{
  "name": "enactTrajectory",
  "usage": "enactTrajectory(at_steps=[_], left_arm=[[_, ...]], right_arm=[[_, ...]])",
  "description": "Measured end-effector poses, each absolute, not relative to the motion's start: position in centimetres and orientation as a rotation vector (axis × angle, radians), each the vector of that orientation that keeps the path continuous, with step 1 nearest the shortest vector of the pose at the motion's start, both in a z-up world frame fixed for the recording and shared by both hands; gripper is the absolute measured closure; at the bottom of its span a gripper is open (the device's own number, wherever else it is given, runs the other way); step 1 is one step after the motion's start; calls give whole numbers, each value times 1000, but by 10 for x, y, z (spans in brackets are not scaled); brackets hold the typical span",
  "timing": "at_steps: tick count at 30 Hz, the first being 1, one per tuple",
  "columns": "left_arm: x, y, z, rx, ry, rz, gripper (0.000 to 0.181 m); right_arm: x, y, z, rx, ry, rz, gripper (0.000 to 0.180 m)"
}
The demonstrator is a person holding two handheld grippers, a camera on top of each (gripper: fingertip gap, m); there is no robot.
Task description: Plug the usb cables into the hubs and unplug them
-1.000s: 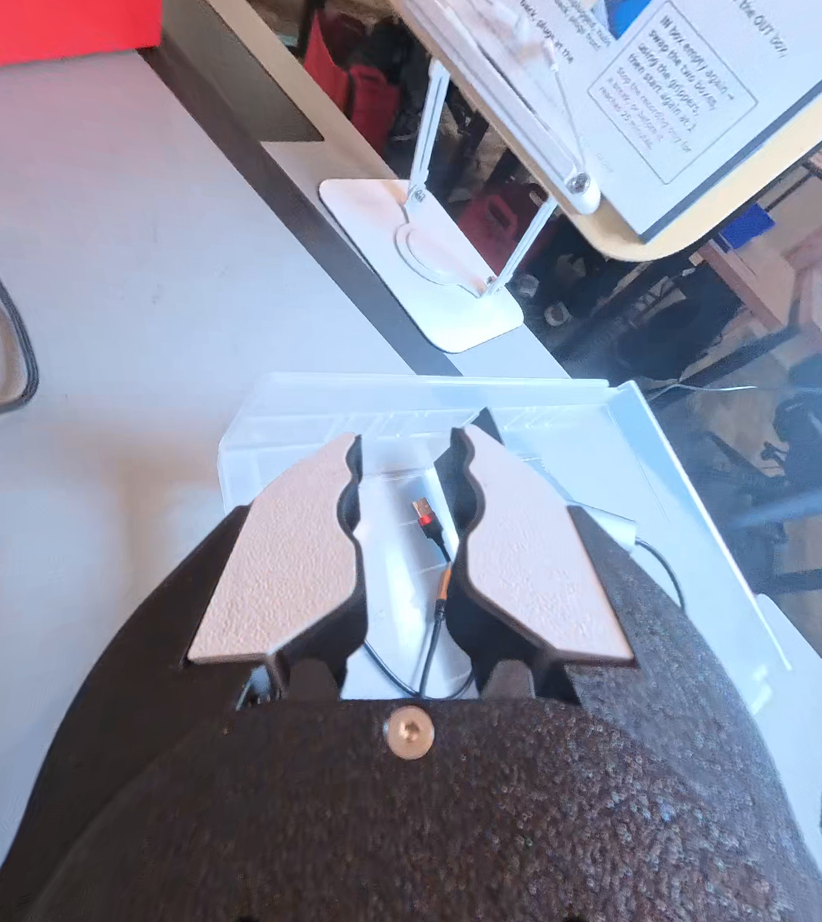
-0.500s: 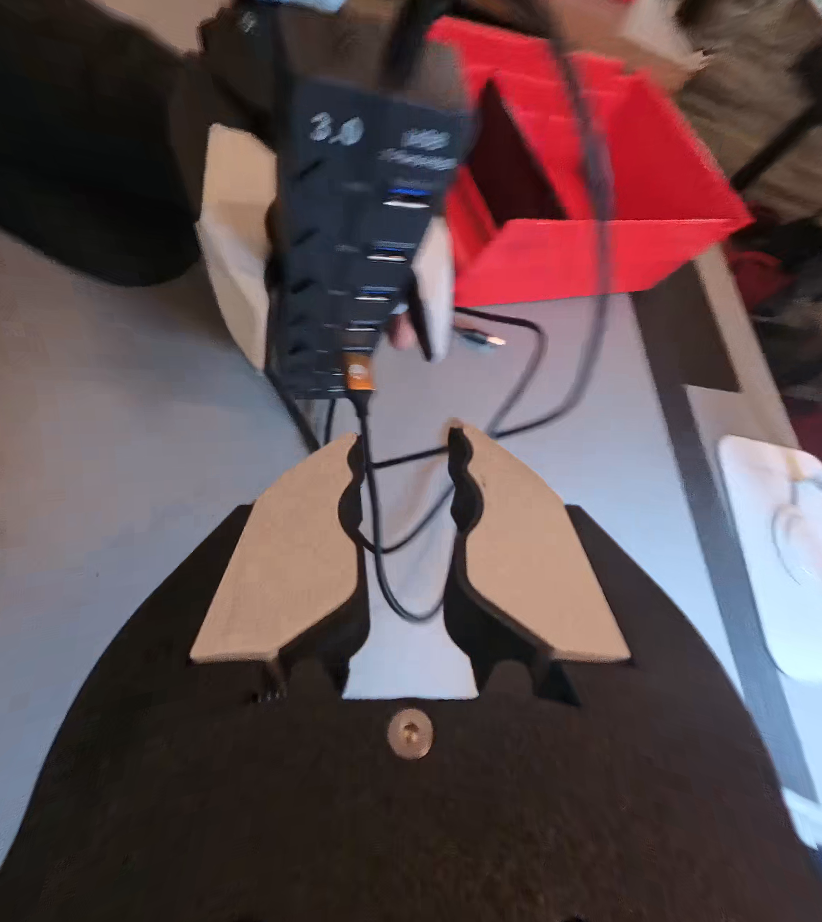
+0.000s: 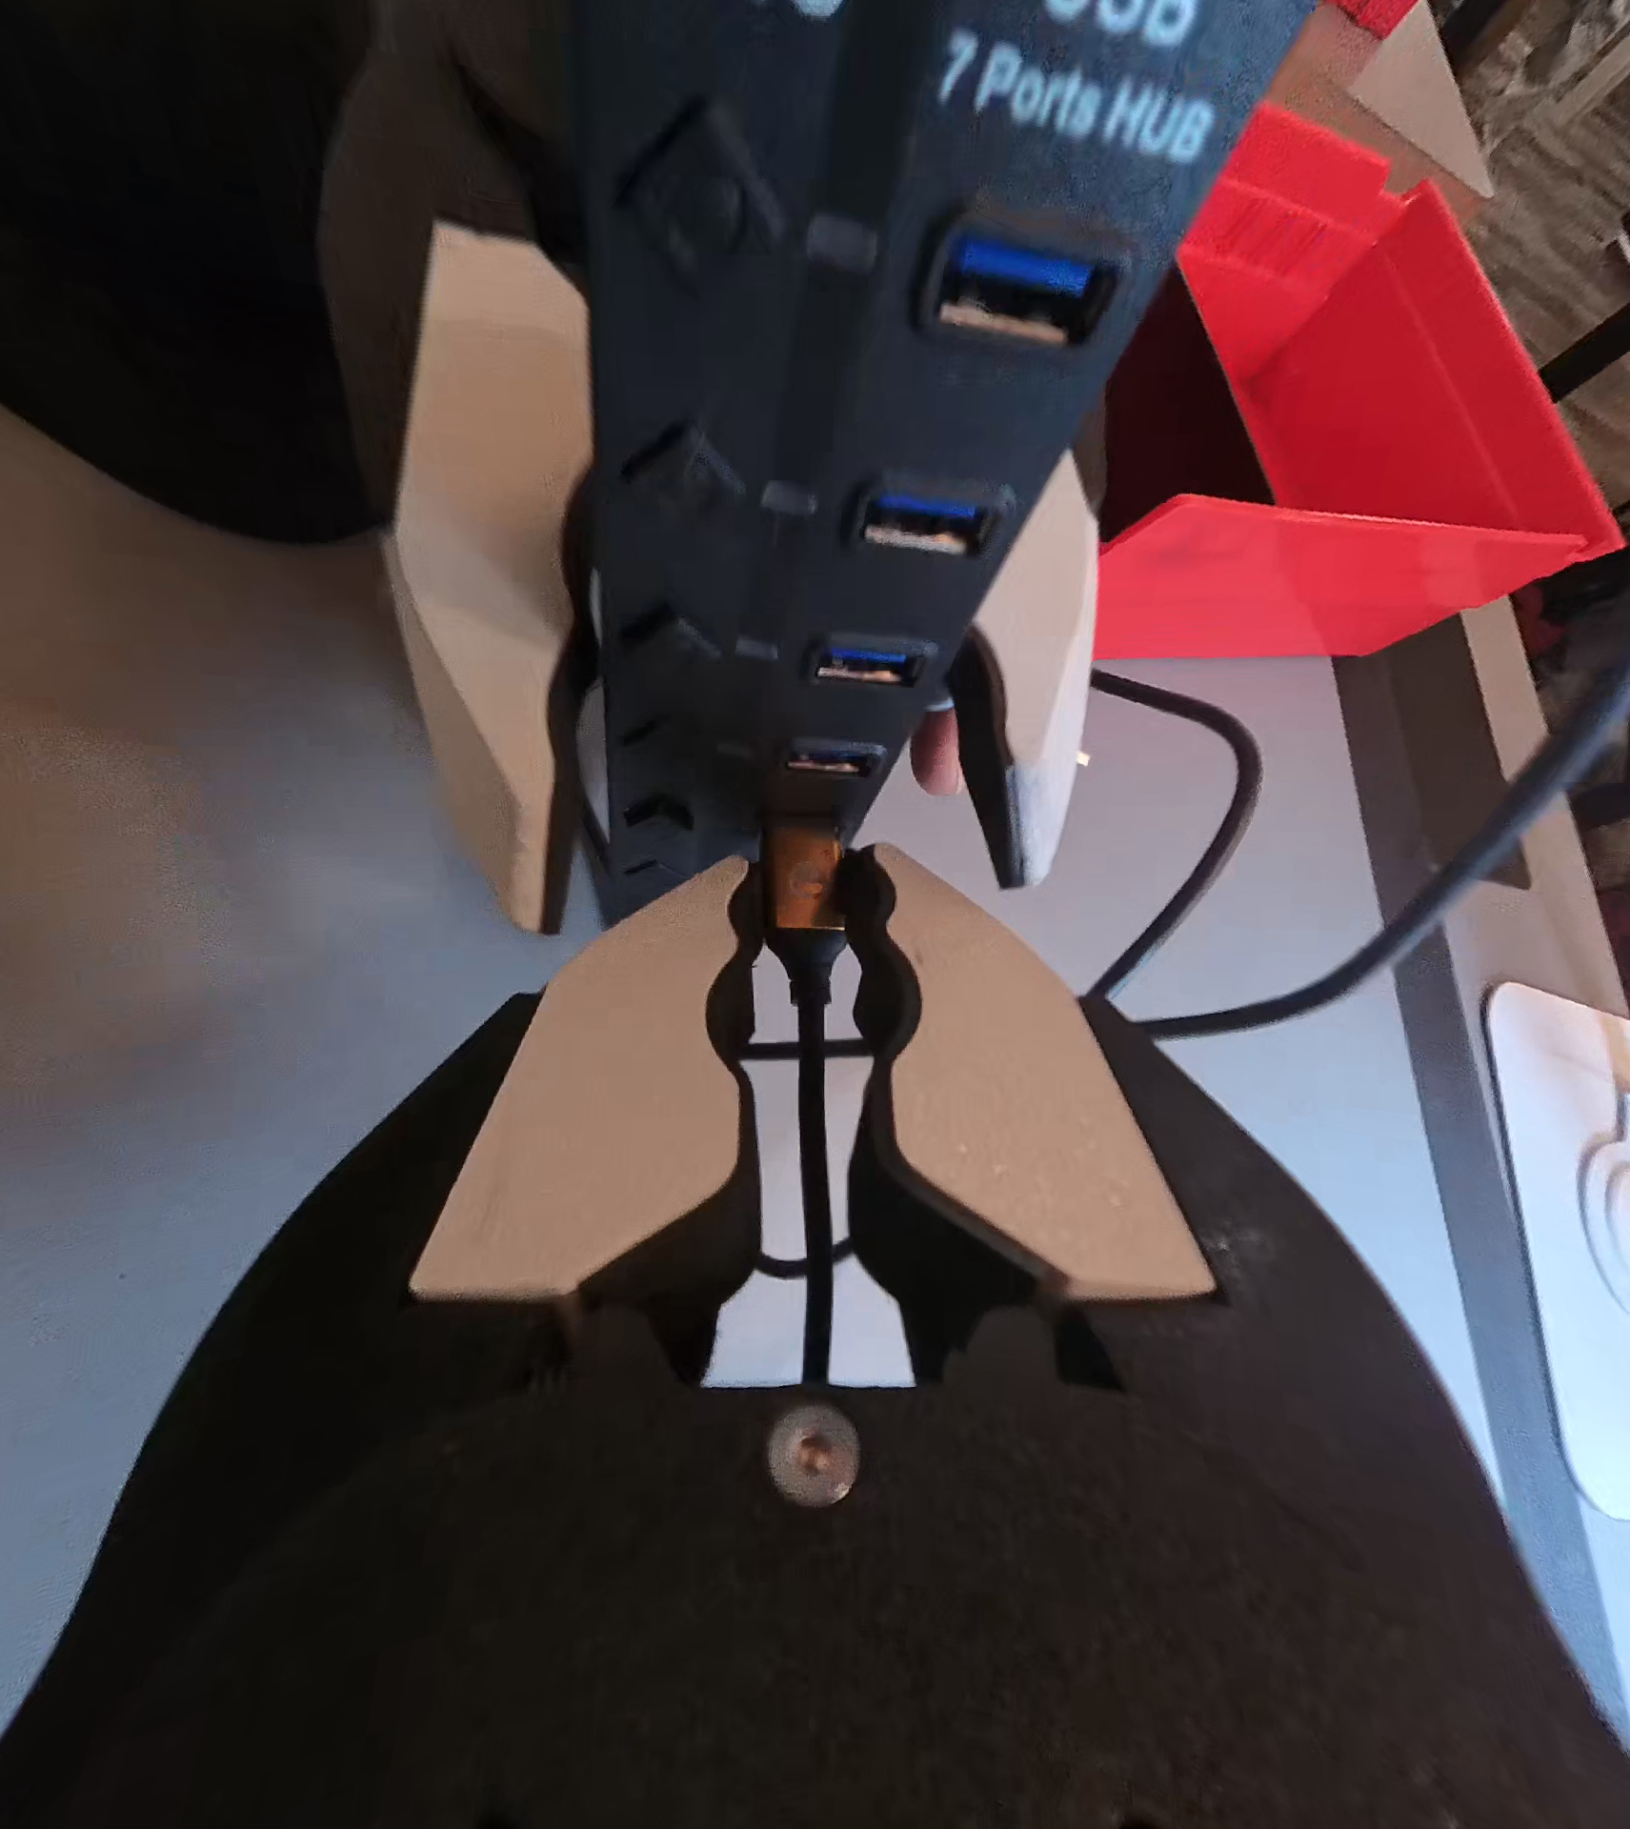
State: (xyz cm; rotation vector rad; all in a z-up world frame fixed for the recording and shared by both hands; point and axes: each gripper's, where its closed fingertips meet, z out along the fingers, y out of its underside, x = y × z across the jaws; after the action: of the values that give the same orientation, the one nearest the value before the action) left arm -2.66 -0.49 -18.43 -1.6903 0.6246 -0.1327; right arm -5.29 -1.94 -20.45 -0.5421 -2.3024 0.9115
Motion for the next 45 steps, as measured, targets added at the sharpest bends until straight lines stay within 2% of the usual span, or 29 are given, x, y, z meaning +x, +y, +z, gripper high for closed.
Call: enactTrajectory(at_steps=[5,10,12,17,20,24,28,30,33,39,42,45], left_arm=[[-31,-1,-205,-1803,651,-86,114],[-66,2,-222,-1965,701,303,115],[-83,-3,-218,-1975,617,288,115],[-77,1,-197,-1867,493,136,115],[-73,4,-198,-1854,450,62,115],[-75,5,-202,-1856,414,16,116],[-67,5,-194,-1804,368,-130,116],[-64,4,-190,-1786,358,-179,116],[-61,1,-185,-1757,342,-255,116],[-44,-2,-179,-1706,343,-451,116],[-17,-13,-181,-1707,434,-694,116],[7,-30,-190,-1748,564,-896,116]], right_arm=[[-53,-14,-208,-508,-2301,839,164],[-58,17,-216,-548,-2315,675,164],[-56,42,-197,-611,-2256,700,164],[-44,130,-101,-737,-1865,749,164],[-28,185,-81,-809,-1703,685,163],[-24,238,-101,-946,-1643,633,164],[-36,271,-165,-1137,-1718,568,164],[-40,279,-184,-1198,-1739,505,151],[-44,264,-165,-1182,-1700,587,137],[-45,172,-111,-955,-1759,906,139],[-41,113,-103,-720,-1878,907,138],[-30,58,-107,-476,-2010,847,129]])
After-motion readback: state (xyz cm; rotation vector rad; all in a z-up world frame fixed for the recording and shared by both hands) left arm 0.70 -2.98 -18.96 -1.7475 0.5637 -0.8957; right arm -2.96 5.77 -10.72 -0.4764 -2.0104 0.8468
